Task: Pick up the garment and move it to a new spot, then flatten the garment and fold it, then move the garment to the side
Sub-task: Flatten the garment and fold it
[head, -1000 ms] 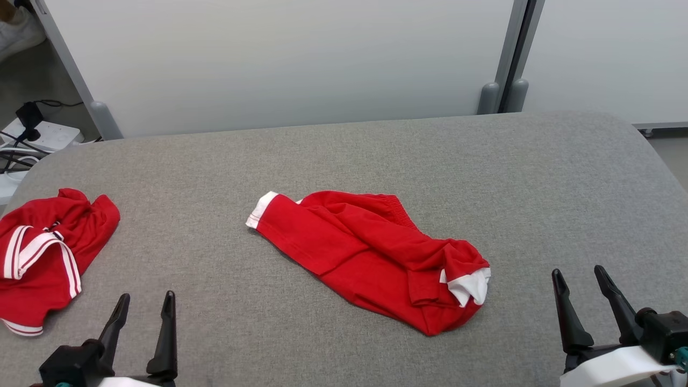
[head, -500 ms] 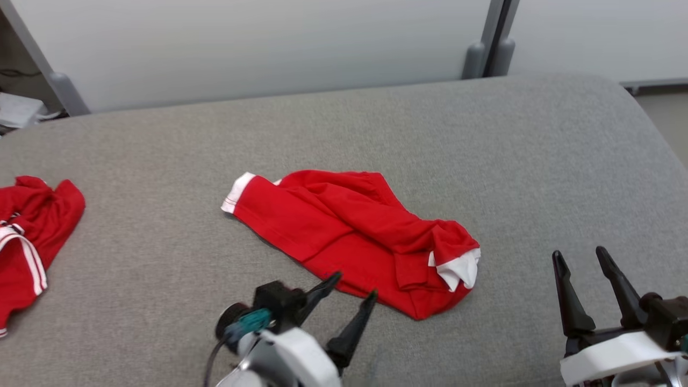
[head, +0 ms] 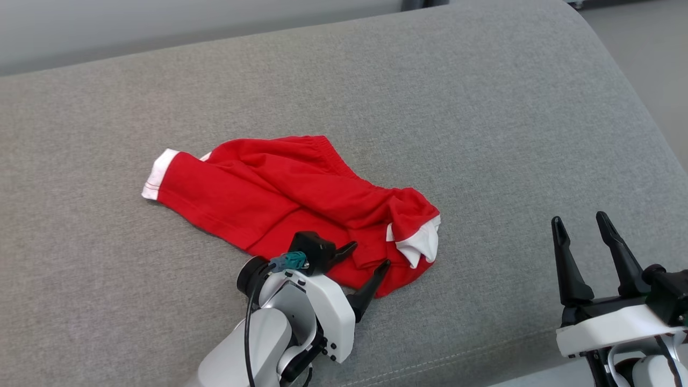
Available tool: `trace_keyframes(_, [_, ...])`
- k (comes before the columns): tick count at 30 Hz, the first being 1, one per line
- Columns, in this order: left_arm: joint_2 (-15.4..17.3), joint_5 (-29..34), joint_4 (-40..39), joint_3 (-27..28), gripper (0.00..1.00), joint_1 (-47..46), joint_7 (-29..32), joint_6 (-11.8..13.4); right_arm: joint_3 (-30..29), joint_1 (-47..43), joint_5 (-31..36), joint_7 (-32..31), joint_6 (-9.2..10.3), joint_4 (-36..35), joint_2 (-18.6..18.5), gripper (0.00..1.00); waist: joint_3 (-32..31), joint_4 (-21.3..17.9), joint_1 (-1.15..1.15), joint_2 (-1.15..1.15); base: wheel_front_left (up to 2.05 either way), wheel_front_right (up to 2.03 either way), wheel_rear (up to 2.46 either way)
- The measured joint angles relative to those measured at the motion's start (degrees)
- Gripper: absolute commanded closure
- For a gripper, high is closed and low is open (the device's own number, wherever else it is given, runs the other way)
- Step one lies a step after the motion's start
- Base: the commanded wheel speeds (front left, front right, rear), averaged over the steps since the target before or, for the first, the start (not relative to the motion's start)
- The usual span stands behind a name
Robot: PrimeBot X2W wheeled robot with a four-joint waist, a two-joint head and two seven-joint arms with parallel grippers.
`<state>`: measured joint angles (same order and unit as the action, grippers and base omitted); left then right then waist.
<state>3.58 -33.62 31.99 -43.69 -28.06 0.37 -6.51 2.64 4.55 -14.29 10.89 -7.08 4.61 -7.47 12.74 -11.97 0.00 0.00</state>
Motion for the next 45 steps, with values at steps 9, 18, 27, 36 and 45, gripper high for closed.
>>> trace_keyframes(9, [-0.7, 0.2, 8.0, -2.1, 1.0, -4.7, -4.7, -0.3, 0.2, 2.0, -0.3, 1.4, 0.0, 1.9, 0.3, 0.0, 2.8, -2.7, 0.0, 0.0, 0.0, 0.0, 0.0])
trace_keyframes(18, [-0.8, 0.8, 10.9, -4.1, 1.0, -6.2, -5.7, -0.3, -0.4, 2.1, -0.8, 2.1, 0.0, 2.5, 0.5, 0.0, 2.8, -1.8, 0.0, 0.0, 0.0, 0.0, 0.0])
trace_keyframes(27, [1.1, 1.9, 4.3, -3.6, 1.0, -7.7, -7.0, 3.0, -1.3, 2.3, -1.1, 2.6, 0.0, 3.1, 1.0, 0.0, 2.0, 0.1, 0.0, 0.0, 0.0, 0.0, 0.0])
trace_keyframes(36, [13.4, 1.9, -19.0, 2.3, 1.0, -2.8, -3.7, 13.3, -2.8, 1.9, -1.4, 2.6, 0.0, 3.1, 1.1, 0.0, 0.3, 3.5, 0.0, 0.0, 0.0, 0.0, 0.0])
trace_keyframes(45, [26.5, -1.7, -39.8, 12.8, 1.0, 13.6, 0.9, 25.1, -4.1, 1.5, -1.5, 2.4, 0.0, 2.1, 1.0, 0.0, -0.4, 7.7, 0.0, 0.0, 0.0, 0.0, 0.0])
